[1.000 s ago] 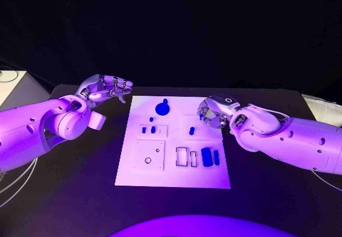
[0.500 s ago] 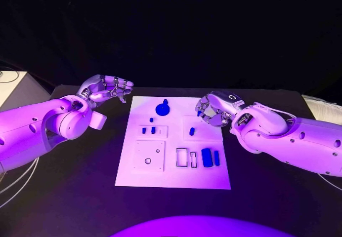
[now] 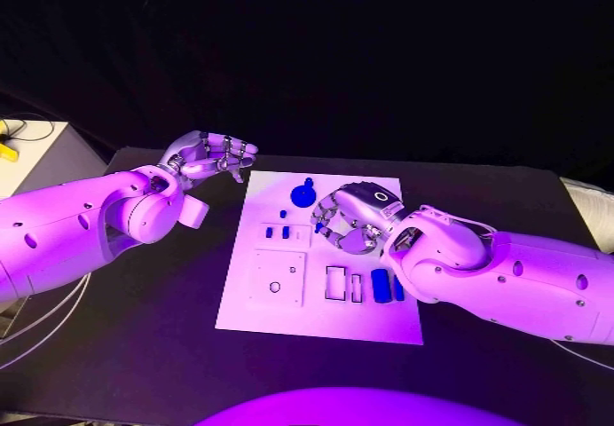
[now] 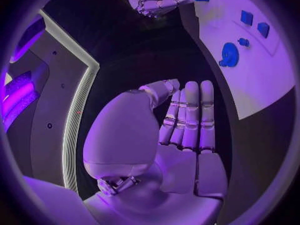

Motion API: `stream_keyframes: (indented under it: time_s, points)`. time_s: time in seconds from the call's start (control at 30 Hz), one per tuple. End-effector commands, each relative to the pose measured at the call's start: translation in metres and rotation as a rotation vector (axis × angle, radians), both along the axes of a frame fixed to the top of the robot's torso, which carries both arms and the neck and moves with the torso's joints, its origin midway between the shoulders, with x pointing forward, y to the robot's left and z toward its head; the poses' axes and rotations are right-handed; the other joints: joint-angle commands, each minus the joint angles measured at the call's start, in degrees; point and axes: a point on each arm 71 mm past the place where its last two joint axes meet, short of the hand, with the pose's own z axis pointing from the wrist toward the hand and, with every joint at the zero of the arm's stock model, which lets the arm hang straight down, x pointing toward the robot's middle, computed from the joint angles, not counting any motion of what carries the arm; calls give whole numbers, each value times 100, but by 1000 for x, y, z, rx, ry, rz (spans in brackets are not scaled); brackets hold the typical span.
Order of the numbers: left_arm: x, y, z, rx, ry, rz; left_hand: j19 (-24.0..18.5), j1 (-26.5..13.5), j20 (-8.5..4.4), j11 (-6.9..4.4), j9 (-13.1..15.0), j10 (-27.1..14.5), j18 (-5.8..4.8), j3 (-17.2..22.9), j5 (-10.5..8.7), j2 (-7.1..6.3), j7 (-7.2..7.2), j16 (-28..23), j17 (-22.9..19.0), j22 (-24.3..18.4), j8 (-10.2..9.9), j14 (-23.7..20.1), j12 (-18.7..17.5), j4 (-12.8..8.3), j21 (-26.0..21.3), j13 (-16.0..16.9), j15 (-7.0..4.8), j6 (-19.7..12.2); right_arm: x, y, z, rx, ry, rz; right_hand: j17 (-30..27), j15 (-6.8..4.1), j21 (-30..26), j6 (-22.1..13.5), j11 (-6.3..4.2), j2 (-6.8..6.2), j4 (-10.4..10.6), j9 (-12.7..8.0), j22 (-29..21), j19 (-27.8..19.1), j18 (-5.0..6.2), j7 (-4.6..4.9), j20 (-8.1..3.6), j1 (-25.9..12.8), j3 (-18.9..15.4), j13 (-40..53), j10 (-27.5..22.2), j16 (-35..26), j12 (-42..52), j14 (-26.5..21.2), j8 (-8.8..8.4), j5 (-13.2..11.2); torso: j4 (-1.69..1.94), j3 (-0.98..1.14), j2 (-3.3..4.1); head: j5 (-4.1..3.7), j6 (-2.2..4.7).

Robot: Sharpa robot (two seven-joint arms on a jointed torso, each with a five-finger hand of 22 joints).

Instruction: Assemble the parts on the task board

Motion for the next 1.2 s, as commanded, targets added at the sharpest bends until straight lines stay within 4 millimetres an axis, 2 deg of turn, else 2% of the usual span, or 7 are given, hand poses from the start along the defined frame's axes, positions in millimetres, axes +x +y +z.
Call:
stream_keyframes:
  time_s: [0.03,0.1,0.17,0.27,0.6,0.87,1.2]
  points:
    - [0,-7,2,-10,-7,-19,11,-24,9,4,-7,22,94,-34,27,15,-6,-19,-8,-5,17,18,2,-10,-24,-4,-3,-41,-5,13,-6,-24,6,57,-7,-44,-38,14,-1,11,-8,5,8,23,-80,3,1,-43,39,-9,18,3,-10,255,15,34,12,-6,6,100,13]
    - [-1,-9,2,-12,-5,-25,11,-24,9,4,-7,22,94,-34,27,15,-6,-19,-8,-5,17,18,2,-10,-24,-4,-3,-41,-7,20,-10,-28,12,70,-10,-43,-46,11,0,8,-12,6,4,20,-78,4,1,-44,39,-11,16,2,-13,254,14,35,16,-17,-2,154,2]
    - [-1,-10,1,-13,-2,-30,10,-31,11,9,-8,14,93,-45,26,13,-2,-24,-11,-10,17,15,0,-8,-30,-15,2,-47,-8,25,-13,-35,16,78,-10,-41,-49,5,4,3,-14,10,4,18,-78,9,2,-62,34,-17,14,2,-22,253,14,22,1,-9,9,200,-6]
    - [-1,-12,1,-14,0,-34,9,-37,12,11,-9,7,92,-50,26,10,0,-27,-12,-13,15,13,-3,-6,-33,-19,4,-53,-9,31,-18,-45,21,86,-10,-41,-49,5,4,3,-14,10,4,18,-78,9,2,-62,34,-17,14,2,-22,253,14,22,3,-2,14,240,-20]
    - [-1,-13,2,-15,1,-37,7,-42,14,14,-10,-1,91,-54,27,9,1,-29,-14,-16,15,11,-6,-4,-37,-25,7,-56,-13,38,-31,-73,40,94,-13,-40,-55,2,4,0,-18,13,1,15,-77,9,2,-68,32,-19,15,1,-26,252,14,11,-1,-1,14,362,-143]
    - [-1,-14,1,-15,1,-39,7,-42,14,14,-10,-1,91,-54,27,9,1,-29,-14,-16,15,11,-6,-4,-37,-25,7,-56,-15,39,-38,-79,52,94,-15,-38,-56,-2,6,-3,-23,17,2,14,-77,10,3,-77,29,-23,15,0,-31,252,15,-4,-1,4,8,431,-258]
    - [-1,-15,1,-15,2,-41,7,-42,14,14,-10,-1,91,-54,27,9,1,-29,-14,-16,15,11,-6,-4,-37,-25,7,-56,-16,40,-42,-86,55,94,-16,-37,-63,-6,7,-1,-25,19,-1,11,-76,11,4,-85,28,-26,15,0,-36,251,14,-12,-3,3,8,455,-301]
